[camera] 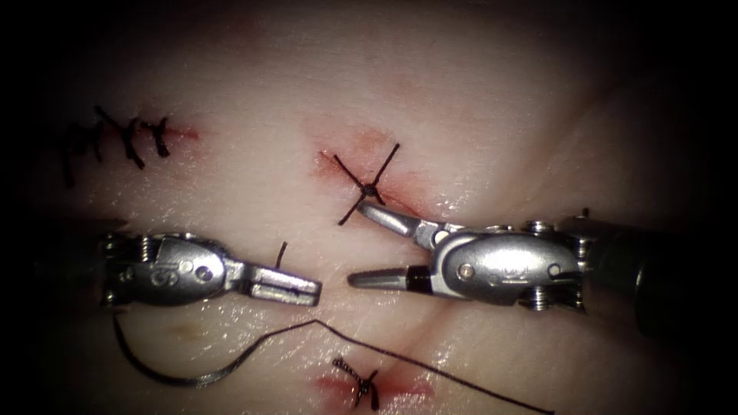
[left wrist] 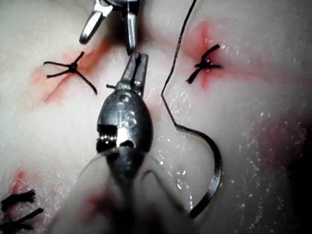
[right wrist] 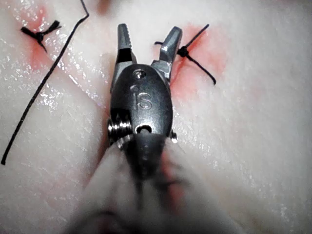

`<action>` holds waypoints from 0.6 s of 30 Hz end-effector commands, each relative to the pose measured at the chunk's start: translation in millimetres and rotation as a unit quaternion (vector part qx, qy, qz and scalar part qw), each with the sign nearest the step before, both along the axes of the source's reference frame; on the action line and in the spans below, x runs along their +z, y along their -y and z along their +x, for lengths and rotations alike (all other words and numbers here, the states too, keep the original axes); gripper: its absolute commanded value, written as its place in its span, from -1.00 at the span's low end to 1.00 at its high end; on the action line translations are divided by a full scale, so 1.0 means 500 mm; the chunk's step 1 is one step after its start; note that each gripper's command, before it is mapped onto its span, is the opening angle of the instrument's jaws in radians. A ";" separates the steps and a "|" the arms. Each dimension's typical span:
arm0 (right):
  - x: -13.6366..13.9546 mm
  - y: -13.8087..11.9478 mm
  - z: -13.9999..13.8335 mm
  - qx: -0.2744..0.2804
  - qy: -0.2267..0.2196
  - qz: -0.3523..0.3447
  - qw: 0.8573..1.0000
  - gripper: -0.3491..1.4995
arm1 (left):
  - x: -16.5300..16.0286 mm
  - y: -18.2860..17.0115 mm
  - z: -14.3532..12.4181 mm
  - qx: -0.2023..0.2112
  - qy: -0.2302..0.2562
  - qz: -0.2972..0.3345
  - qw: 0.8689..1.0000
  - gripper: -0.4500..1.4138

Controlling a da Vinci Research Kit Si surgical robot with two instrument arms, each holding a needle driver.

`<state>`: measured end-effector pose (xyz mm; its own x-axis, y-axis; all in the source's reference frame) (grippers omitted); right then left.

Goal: Wound Closure

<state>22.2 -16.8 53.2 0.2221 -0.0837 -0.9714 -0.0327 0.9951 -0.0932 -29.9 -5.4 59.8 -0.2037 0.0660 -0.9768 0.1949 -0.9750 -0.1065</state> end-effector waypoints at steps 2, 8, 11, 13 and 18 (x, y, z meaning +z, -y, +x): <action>0.0000 0.0008 -0.0061 0.013 0.003 0.016 1.000 0.93 | 0.0027 0.0019 0.0009 -0.004 -0.010 0.000 1.000 -1.00; -0.0023 0.0008 -0.0141 0.027 0.012 0.028 0.999 0.89 | 0.0100 0.0056 0.0044 -0.010 -0.030 0.013 0.999 -1.00; -0.0031 0.0010 -0.0153 0.032 0.021 0.032 0.999 0.85 | 0.0143 0.0066 0.0051 -0.016 -0.040 0.021 0.999 -0.91; -0.0034 0.0013 -0.0154 0.036 0.026 0.031 0.999 0.85 | 0.0168 0.0067 0.0055 -0.018 -0.045 0.026 0.999 -0.55; -0.0034 0.0018 -0.0148 0.038 0.027 0.034 0.998 0.85 | 0.0231 0.0064 0.0082 -0.080 -0.100 0.063 0.990 0.03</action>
